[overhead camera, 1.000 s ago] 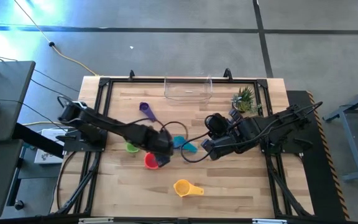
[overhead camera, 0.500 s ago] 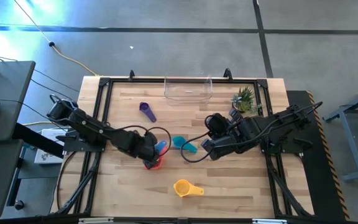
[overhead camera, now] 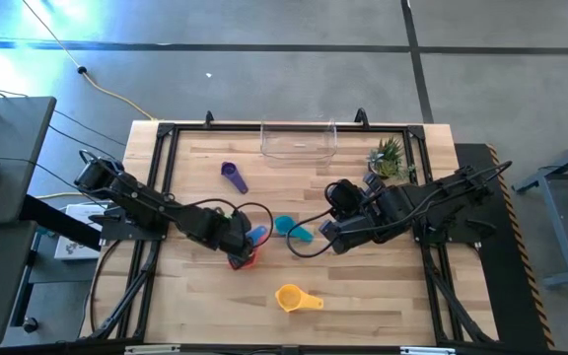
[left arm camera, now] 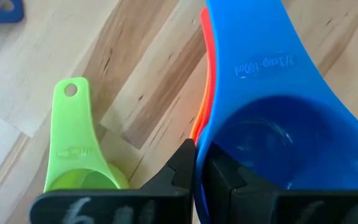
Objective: Nest measuring cups in basket
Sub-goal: Stack the blue measuring cup on top of the red measuring cup, then stack the yellow measuring cup on top of the blue measuring cup
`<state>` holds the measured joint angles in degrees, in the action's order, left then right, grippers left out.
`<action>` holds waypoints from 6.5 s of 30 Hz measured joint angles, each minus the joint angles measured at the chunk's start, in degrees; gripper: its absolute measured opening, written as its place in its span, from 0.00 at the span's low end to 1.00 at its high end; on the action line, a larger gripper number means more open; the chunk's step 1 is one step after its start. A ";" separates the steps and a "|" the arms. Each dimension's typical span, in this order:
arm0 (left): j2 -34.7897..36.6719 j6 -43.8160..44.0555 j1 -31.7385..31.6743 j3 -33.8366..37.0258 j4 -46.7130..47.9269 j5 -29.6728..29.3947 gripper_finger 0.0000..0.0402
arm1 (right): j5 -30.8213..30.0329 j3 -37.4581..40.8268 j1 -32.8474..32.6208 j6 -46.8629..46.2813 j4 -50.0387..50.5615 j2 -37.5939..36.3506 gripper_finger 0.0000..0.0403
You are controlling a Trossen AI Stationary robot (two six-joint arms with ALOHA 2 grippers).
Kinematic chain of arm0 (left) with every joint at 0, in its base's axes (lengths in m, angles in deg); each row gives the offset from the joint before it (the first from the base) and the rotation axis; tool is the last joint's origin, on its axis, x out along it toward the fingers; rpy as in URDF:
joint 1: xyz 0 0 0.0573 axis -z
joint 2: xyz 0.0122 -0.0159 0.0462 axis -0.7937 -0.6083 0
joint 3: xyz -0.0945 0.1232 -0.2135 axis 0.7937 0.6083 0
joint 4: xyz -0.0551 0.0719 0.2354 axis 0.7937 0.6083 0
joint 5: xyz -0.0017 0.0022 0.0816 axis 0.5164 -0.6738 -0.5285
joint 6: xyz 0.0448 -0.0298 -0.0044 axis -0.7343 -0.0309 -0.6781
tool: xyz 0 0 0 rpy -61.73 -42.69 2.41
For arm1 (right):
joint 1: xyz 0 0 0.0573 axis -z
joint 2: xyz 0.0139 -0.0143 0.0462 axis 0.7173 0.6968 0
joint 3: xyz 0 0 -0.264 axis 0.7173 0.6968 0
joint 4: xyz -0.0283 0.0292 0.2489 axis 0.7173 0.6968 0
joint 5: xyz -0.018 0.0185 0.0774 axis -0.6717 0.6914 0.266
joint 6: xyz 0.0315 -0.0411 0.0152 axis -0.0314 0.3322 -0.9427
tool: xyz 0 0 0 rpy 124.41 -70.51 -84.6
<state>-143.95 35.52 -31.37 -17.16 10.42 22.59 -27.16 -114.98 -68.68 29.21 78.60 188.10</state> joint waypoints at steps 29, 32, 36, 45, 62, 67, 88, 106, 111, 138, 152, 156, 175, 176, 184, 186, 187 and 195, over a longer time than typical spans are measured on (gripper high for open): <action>-3.45 -6.55 -1.42 0.00 -0.87 3.15 0.11 | 0.68 0.00 -0.02 -0.02 -0.02 0.00 0.22; -3.45 -6.95 -1.42 0.00 -0.93 3.60 0.14 | 0.68 0.00 0.00 -0.02 -0.04 0.00 0.22; -3.45 -6.95 -1.42 0.00 -0.96 3.99 0.16 | 0.66 0.00 0.00 -0.02 -0.04 0.00 0.22; -3.43 -6.90 -1.42 0.00 -1.04 5.32 0.21 | 0.66 0.00 0.00 -0.02 -0.15 0.00 0.22; -3.27 -6.95 -1.42 0.00 -0.99 6.44 0.34 | 0.66 0.00 0.00 -0.63 -0.26 0.00 0.22; -3.08 -6.97 -1.42 -0.02 -0.79 6.41 0.34 | 0.63 0.00 -0.02 -0.63 -0.63 0.00 0.22; 9.02 -3.82 -1.07 -0.07 1.65 7.02 0.34 | 8.55 0.00 -0.07 3.15 -8.30 0.25 0.23; 24.53 -2.38 0.28 -0.07 1.61 3.45 0.34 | 13.79 -0.02 -1.06 14.97 -24.45 9.00 0.36; 25.50 -3.75 0.16 -0.07 1.57 3.09 0.34 | 14.44 -0.02 -2.05 18.86 -29.42 12.42 0.36; 25.40 -2.86 0.24 -0.07 1.57 3.53 0.34 | 25.36 -0.02 -5.49 22.39 -36.04 30.23 0.36; 25.40 -3.97 0.24 -0.07 1.57 3.53 0.34 | 26.25 -0.02 -5.40 21.96 -35.58 33.84 0.36; 25.40 -3.99 0.24 -0.07 1.57 3.53 0.34 | 26.21 -0.02 -5.40 20.59 -35.37 33.90 0.35; 25.40 -5.50 0.26 -0.07 1.57 3.53 0.34 | 28.38 -0.02 -3.76 18.20 -35.00 34.21 0.01; 25.39 -5.50 0.26 -0.07 1.57 3.53 0.34 | 28.34 -0.02 -3.76 18.23 -35.00 34.21 0.01; 25.39 -5.48 0.26 -0.07 1.60 4.40 0.34 | 28.76 -0.02 -3.15 18.15 -34.98 33.98 0.01; 25.40 -5.48 0.26 -0.07 1.60 5.32 0.34 | 28.60 -0.02 -2.87 18.46 -35.09 33.49 0.00; 25.40 -5.48 0.26 -0.07 1.60 5.77 0.34 | 28.28 -0.02 -2.70 18.47 -35.01 33.17 0.00; 25.30 -5.50 0.21 -0.07 4.62 4.95 0.34 | 24.28 -0.02 -1.81 18.47 -35.02 29.99 0.00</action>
<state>-118.64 30.01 -31.16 -17.23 15.04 27.54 -2.88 -115.00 -70.50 47.68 43.58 218.09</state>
